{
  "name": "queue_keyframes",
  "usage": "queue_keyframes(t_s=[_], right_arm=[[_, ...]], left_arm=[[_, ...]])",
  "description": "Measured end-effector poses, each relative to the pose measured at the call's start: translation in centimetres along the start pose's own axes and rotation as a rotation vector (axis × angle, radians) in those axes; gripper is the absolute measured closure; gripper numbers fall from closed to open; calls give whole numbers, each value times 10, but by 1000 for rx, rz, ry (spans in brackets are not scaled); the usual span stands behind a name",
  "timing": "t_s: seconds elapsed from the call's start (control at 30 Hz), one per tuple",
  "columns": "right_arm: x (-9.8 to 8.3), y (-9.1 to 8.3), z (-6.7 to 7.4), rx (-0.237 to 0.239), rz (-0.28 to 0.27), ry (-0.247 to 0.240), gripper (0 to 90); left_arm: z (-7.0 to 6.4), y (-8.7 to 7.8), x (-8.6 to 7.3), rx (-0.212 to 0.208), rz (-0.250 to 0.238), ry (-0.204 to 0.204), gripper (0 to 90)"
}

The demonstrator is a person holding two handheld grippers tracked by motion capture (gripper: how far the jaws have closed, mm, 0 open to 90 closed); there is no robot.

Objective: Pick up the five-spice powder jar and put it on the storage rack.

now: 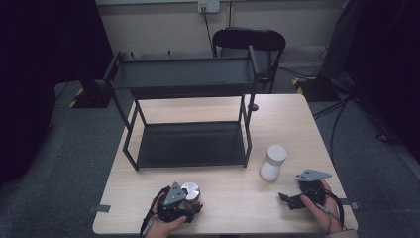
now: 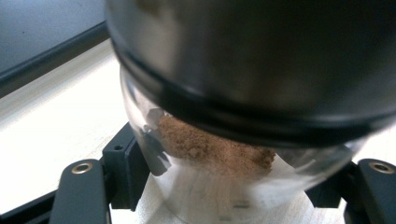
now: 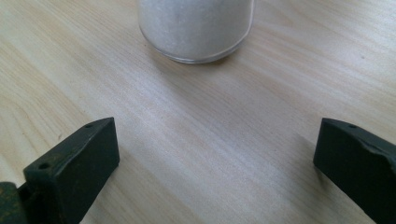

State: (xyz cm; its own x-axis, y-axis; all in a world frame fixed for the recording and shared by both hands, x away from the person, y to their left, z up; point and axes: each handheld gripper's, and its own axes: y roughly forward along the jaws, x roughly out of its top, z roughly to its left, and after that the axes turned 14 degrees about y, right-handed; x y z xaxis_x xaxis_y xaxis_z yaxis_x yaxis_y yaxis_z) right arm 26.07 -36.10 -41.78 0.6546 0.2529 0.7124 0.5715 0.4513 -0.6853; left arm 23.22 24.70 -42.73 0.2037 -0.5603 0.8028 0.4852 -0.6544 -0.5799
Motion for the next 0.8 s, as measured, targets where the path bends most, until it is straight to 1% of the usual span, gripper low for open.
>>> queue_keyframes(t_s=[0.1, 0.17, 0.3, 0.53, 0.63, 0.7, 0.8], right_arm=[[0, 0, 0, 0, 0, 0, 0], [0, 0, 0, 0, 0, 0, 0], [0, 0, 0, 0, 0, 0, 0], [0, 0, 0, 0, 0, 0, 0], [0, 0, 0, 0, 0, 0, 0], [0, 0, 0, 0, 0, 0, 0], [0, 0, 0, 0, 0, 0, 0]], left_arm=[[1, 0, 1, -3, -1, -4, 300], [2, 1, 4, -6, 9, -4, 300], [5, 2, 6, -11, 12, -16, 301], [8, 3, 12, 1, 13, -33, 302], [11, 2, 16, 15, 16, -41, 302], [15, 1, 19, 19, 14, -52, 302], [19, -1, 25, 29, 14, -48, 302]])
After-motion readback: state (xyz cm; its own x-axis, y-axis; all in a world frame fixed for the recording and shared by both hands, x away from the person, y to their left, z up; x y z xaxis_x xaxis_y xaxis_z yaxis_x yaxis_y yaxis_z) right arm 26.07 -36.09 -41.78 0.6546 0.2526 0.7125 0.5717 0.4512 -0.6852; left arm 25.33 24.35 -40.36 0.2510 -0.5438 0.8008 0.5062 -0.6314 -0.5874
